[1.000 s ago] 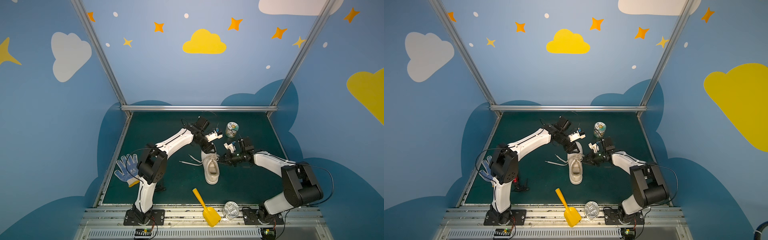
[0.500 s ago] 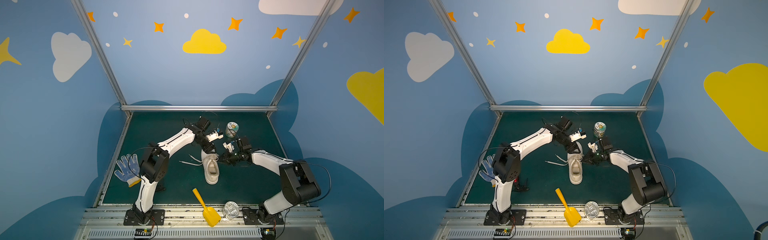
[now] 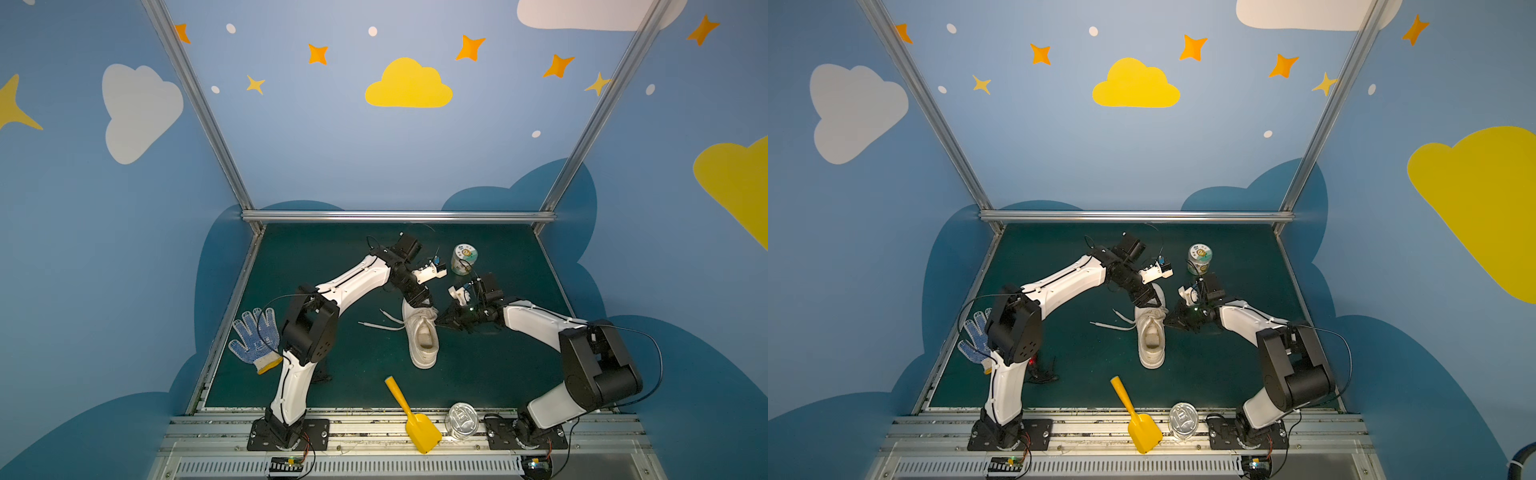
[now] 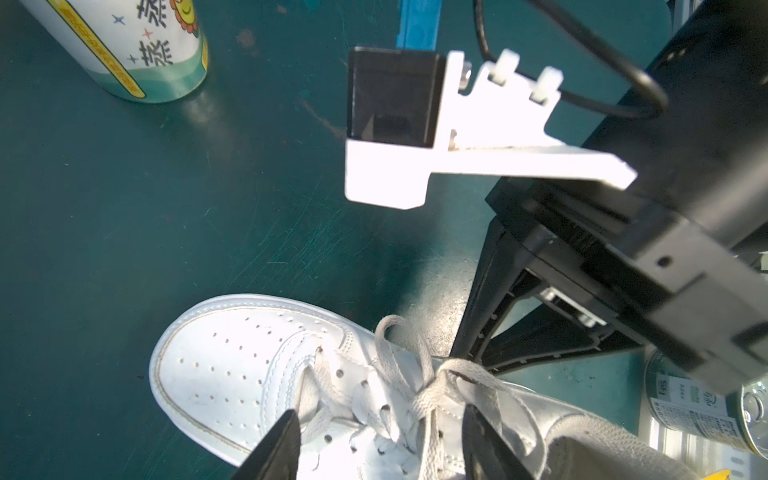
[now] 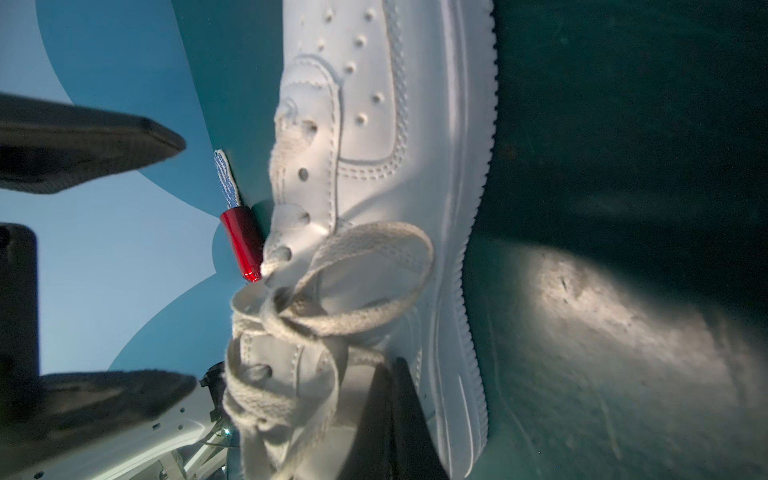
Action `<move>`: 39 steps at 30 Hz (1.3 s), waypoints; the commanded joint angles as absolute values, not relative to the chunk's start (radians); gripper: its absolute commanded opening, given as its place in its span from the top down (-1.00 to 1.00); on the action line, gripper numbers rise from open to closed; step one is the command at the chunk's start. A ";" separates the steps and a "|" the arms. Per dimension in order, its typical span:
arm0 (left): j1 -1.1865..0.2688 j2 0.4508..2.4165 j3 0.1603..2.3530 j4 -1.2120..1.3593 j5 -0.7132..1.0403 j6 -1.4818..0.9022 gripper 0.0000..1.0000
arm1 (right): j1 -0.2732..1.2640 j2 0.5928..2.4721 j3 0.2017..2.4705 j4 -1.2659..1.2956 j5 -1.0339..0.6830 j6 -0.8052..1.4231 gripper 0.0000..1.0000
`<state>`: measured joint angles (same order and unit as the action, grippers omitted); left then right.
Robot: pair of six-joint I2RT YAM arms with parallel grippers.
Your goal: Tie the shoes
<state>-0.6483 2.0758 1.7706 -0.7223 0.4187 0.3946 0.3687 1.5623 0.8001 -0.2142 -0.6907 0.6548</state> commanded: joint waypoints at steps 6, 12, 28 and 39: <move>-0.648 2.093 1.801 -0.764 0.441 0.403 -0.24 | 0.374 1.614 0.830 -0.203 -0.638 0.682 1.00; -0.645 2.101 1.807 -0.771 0.450 0.398 -0.24 | 0.373 1.581 0.825 -0.118 -0.627 0.689 1.00; -0.619 2.128 1.825 -0.752 0.494 0.299 -0.24 | 0.375 1.630 0.834 0.082 -0.706 0.703 1.00; -0.611 2.161 1.822 -0.683 0.541 0.182 -0.23 | 0.377 1.636 0.812 0.102 -0.711 0.713 1.00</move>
<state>-0.6113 2.1353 1.8046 -0.7189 0.4973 0.2337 0.3706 1.6306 0.8173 0.0795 -0.6991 0.7044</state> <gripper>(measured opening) 0.616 0.046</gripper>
